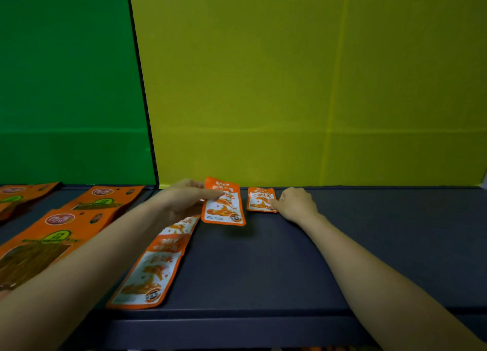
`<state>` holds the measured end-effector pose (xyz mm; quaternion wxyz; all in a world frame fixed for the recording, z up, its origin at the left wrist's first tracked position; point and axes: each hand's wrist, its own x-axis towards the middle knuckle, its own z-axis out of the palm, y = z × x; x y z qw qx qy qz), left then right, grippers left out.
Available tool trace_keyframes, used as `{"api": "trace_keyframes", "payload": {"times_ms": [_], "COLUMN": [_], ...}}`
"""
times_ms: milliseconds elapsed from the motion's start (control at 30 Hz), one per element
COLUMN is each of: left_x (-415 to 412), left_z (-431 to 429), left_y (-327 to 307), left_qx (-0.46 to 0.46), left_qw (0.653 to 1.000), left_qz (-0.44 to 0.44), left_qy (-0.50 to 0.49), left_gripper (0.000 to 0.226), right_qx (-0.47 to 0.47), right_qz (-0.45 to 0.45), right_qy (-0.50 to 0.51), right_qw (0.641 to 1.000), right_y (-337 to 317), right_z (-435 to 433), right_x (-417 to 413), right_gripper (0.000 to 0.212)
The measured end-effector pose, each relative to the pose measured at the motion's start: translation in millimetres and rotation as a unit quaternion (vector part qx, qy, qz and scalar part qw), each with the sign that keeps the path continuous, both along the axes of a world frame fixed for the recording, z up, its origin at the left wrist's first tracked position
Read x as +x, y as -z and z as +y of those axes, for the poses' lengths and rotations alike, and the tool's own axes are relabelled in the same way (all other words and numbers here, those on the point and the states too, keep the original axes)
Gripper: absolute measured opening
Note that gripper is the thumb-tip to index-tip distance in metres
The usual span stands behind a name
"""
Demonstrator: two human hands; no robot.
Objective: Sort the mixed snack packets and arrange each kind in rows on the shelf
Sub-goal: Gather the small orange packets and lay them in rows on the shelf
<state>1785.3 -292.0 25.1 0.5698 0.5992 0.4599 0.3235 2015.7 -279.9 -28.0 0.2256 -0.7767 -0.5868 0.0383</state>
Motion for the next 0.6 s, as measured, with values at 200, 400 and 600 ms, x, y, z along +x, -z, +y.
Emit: {"api": "trace_keyframes", "payload": {"times_ms": [200, 400, 600], "left_x": [36.4, 62.1, 76.6], "left_z": [-2.9, 3.4, 2.5], "left_y": [16.9, 25.4, 26.9], "left_qx": [0.028, 0.055, 0.068], "left_qw": [0.999, 0.995, 0.988], "left_qz": [-0.003, 0.087, 0.137], "left_qy": [0.032, 0.006, -0.02], "left_gripper": [0.004, 0.017, 0.026], "right_qx": [-0.005, -0.022, -0.065], "right_qz": [0.049, 0.006, 0.007], "right_qy": [-0.023, -0.055, -0.089], "right_qw": [0.998, 0.998, 0.994], "right_y": [-14.0, -26.6, -12.8], "right_z": [-20.6, -71.8, -102.3], "right_x": [9.9, 30.9, 49.0], "right_gripper": [0.053, 0.033, 0.031]}}
